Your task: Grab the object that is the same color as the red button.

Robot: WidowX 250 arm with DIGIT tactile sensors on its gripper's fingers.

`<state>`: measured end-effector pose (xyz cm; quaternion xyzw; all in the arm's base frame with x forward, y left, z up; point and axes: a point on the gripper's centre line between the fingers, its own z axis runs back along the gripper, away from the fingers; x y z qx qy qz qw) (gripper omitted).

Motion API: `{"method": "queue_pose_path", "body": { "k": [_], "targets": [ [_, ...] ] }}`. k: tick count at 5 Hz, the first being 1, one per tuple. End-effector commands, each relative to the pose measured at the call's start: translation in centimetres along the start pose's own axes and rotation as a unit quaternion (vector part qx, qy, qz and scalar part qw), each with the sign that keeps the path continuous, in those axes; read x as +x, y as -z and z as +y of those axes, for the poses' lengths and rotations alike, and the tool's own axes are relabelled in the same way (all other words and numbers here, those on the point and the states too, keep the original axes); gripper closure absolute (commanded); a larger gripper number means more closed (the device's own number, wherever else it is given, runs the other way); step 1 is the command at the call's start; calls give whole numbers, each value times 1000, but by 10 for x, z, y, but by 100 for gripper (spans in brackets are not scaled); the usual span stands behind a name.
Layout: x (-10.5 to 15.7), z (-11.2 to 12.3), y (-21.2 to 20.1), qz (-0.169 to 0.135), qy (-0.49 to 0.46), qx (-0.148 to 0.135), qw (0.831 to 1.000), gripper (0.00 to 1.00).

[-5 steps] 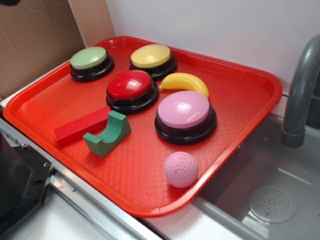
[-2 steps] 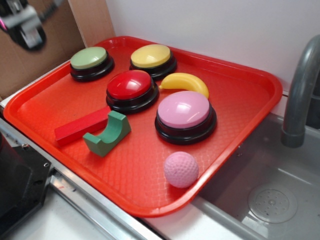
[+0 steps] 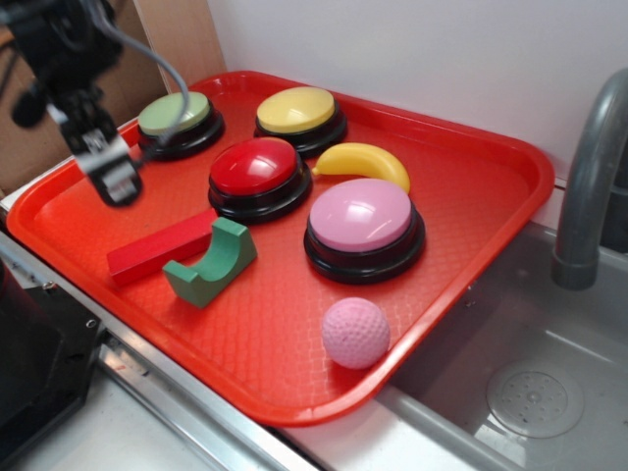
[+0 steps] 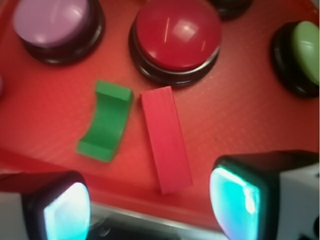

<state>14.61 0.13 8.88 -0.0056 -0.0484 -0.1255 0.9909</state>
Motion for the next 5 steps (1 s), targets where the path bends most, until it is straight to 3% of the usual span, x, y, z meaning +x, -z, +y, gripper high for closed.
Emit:
{"method": "queue_pose_path", "body": {
  "k": [1,2,4,5],
  "targets": [
    [12,17,57,-12,23,11,1000,0],
    [9,21,79,-12,25,-14,1000,0],
    [5,18,94,5,22,-26,999,0],
    [5,17,95,26,16,-18,999,100]
  ]
}}
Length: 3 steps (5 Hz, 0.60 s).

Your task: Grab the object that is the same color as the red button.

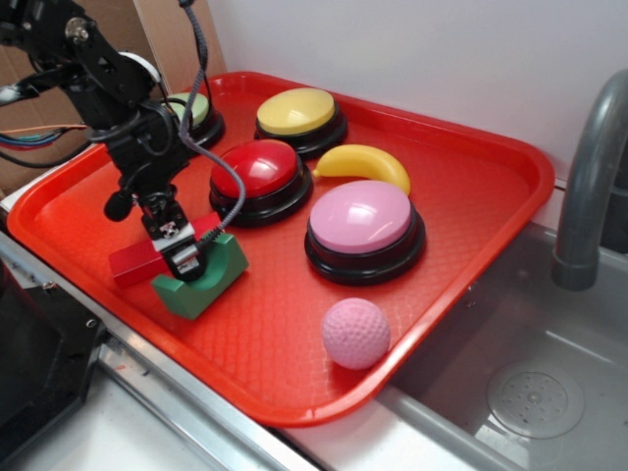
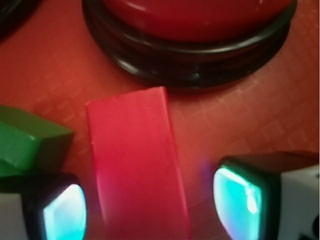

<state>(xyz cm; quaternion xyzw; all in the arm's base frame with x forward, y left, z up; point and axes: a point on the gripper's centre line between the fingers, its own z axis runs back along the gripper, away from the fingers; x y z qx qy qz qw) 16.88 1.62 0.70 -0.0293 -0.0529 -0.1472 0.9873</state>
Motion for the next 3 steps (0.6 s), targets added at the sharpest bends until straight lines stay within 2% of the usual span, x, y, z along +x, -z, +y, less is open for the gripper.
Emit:
{"method": "queue_pose_path", "body": {
  "k": [1,3],
  "targets": [
    [-7,-2,10,37,-12,4,999,100],
    [-4,-2,-5,41,-27,5,999,100]
  ]
}}
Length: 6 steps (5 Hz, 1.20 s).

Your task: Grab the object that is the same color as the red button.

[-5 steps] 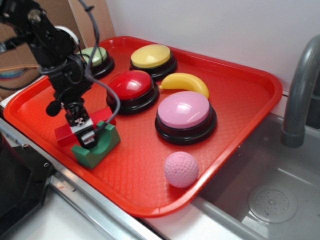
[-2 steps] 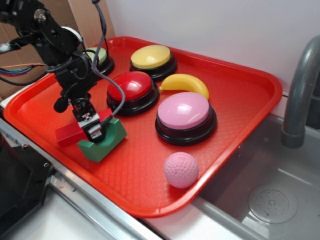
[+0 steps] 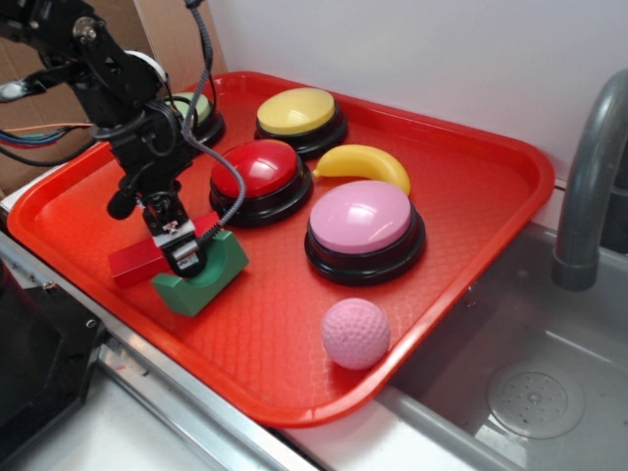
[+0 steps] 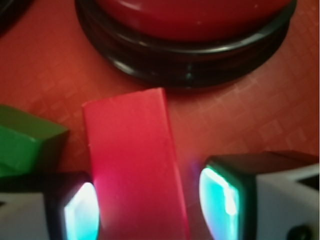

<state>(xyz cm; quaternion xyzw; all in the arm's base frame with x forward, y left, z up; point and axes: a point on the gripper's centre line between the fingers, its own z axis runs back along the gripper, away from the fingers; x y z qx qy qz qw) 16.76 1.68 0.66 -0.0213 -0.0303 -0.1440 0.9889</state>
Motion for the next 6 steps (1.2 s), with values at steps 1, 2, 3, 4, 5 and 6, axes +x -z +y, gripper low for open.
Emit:
{"method": "queue_pose_path", "body": {
  "k": [1,2,3,4,5,6],
  "targets": [
    [2,-2,-32,24,-60,16,998,100],
    [4,0,-64,22,-100,34,994,100],
    [1,8,-101,11,-144,41,989,100],
    [-4,20,-134,1,-194,49,980,100],
    [0,27,-149,-18,-216,77,973,100],
    [4,31,-148,6,-214,76,974,100]
  ]
}}
